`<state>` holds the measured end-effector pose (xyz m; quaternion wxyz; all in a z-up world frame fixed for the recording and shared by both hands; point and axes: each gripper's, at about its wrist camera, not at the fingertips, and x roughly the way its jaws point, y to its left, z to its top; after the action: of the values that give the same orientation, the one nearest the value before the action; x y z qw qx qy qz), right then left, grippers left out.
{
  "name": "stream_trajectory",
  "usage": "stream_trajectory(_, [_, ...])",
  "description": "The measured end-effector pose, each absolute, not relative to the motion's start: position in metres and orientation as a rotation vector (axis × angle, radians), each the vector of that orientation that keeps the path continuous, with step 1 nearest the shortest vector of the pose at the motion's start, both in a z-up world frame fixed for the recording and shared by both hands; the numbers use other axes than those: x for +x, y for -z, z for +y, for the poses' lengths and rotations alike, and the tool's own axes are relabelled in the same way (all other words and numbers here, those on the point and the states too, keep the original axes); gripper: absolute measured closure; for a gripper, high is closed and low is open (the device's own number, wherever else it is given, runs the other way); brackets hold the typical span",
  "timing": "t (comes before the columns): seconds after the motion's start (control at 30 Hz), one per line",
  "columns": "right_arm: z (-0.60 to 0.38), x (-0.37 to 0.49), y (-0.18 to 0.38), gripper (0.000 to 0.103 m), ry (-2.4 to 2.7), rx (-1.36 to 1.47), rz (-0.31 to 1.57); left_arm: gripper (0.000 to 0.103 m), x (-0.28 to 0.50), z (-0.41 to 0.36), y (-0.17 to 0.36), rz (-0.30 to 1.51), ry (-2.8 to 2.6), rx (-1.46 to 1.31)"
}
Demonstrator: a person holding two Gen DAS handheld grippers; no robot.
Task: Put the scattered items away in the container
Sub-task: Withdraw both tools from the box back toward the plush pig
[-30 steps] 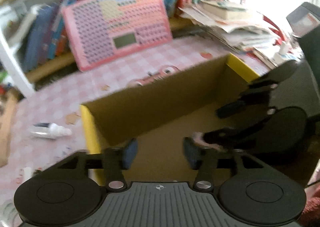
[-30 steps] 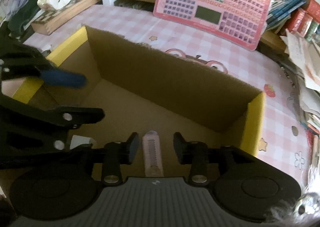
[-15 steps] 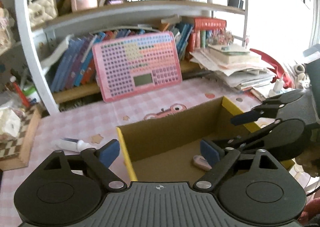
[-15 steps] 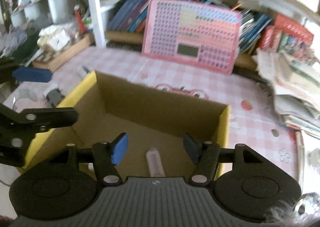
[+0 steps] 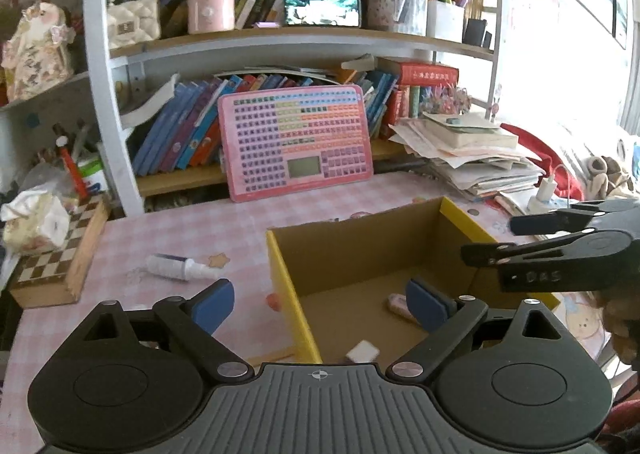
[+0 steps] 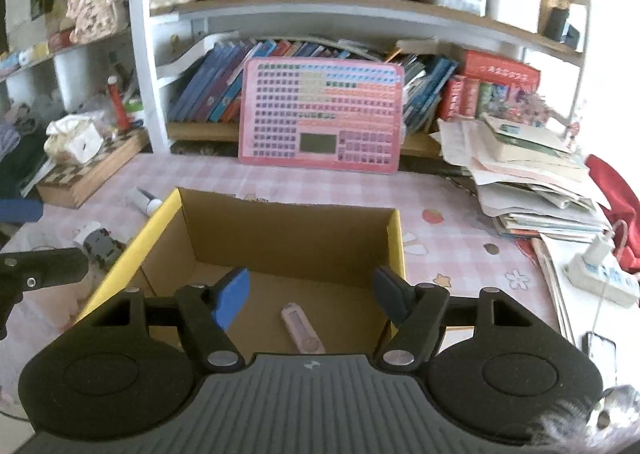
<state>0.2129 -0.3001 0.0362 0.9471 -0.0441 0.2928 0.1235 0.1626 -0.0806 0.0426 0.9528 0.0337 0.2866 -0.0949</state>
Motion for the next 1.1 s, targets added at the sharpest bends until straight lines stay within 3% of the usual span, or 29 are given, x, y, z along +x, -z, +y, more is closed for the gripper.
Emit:
stream_trajectory(0.7, [-0.247, 0.084, -0.024, 0.029, -0.111, -0.056, 0.608, 0.005, 0.067, 0.000, -0.022, 0.629, 0.181, -0.019])
stream_trajectory(1.1, [-0.226, 0.053, -0.014, 0.028, -0.083, -0.086, 0.623, 0.005, 0.031, 0.040, -0.011, 0.638, 0.152, -0.012])
